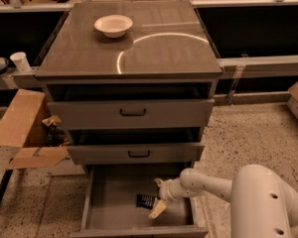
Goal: Pick rxbar blueberry from bottom drawer and place on counter
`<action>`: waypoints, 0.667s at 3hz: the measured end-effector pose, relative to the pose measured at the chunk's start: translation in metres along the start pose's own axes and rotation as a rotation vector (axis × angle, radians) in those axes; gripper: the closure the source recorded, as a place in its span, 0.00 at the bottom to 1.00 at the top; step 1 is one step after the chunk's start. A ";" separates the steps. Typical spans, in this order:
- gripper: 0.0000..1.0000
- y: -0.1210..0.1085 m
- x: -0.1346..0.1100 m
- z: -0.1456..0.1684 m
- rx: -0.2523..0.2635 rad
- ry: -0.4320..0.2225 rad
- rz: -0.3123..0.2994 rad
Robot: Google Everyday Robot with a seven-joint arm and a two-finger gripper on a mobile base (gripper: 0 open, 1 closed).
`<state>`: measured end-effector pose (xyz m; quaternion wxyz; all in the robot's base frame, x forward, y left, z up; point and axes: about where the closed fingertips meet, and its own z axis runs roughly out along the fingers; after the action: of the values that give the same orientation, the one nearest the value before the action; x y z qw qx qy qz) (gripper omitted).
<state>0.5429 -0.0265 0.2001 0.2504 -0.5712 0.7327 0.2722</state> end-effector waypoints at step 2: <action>0.00 -0.029 0.022 0.036 0.020 0.046 -0.116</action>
Offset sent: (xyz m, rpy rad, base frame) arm 0.0458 0.0042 -0.0841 -0.1167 -0.1268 0.1244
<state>0.5686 -0.0236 0.1556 0.2545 -0.6162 0.7069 0.2365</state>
